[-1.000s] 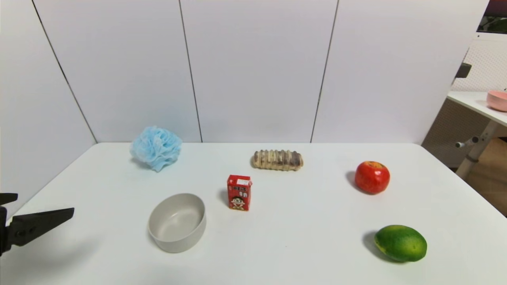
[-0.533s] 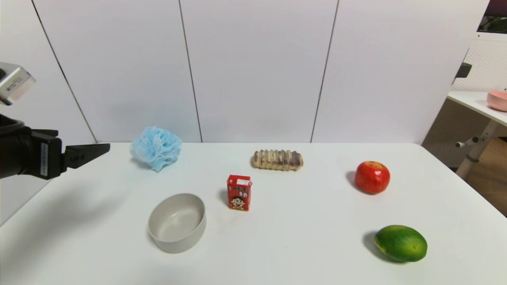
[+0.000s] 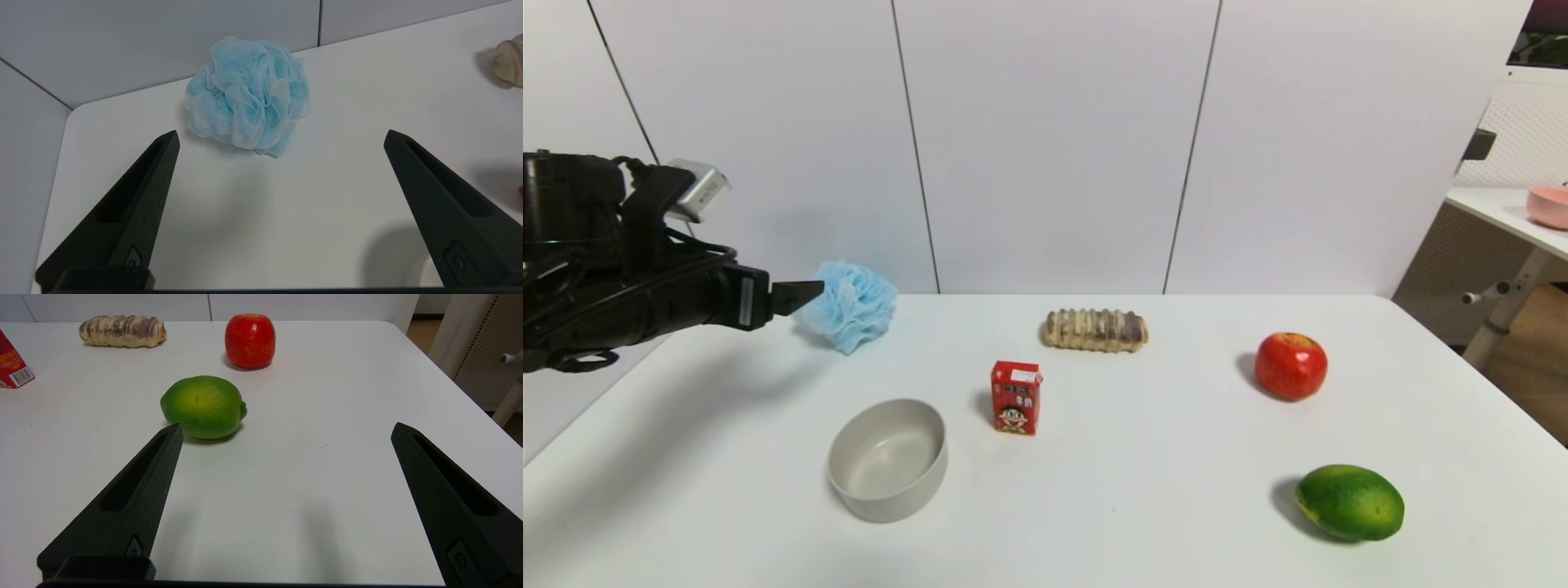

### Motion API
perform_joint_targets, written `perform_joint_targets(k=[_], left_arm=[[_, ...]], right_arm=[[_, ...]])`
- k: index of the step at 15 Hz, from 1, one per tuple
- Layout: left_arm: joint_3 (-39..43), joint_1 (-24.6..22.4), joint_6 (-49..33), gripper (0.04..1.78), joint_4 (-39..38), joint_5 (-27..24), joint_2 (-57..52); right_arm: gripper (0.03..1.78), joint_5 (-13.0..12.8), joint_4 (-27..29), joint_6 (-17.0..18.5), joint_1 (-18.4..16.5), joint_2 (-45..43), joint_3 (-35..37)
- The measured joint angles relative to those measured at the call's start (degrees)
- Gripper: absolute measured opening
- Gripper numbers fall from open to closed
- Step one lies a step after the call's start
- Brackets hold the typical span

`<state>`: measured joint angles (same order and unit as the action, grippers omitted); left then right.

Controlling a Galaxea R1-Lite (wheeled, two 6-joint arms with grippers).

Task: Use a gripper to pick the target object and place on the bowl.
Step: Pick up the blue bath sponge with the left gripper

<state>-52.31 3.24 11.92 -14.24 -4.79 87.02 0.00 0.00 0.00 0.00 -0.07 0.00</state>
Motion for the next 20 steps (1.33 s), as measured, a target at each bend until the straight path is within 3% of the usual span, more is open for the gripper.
perform_joint_targets(k=[6,11,17,20], left_arm=[[-11.47,-0.11,-0.16,1.77,2.61,-0.16,12.24],[-28.17,-0.96,-0.32,1.77,18.81,-0.27,20.86],[-42.70,-2.08,-0.40,1.77,37.06,-0.30,26.95],[-46.59,-2.26,-1.23,1.77,41.00,-0.30,29.99]], right_arm=[[1.75,0.00,0.00,0.00,0.00,0.00,0.00],[1.75,0.00,0.00,0.00,0.00,0.00,0.00],[1.75,-0.02,0.00,0.00,0.00,0.00,0.00],[1.75,0.00,0.00,0.00,0.00,0.00,0.00]])
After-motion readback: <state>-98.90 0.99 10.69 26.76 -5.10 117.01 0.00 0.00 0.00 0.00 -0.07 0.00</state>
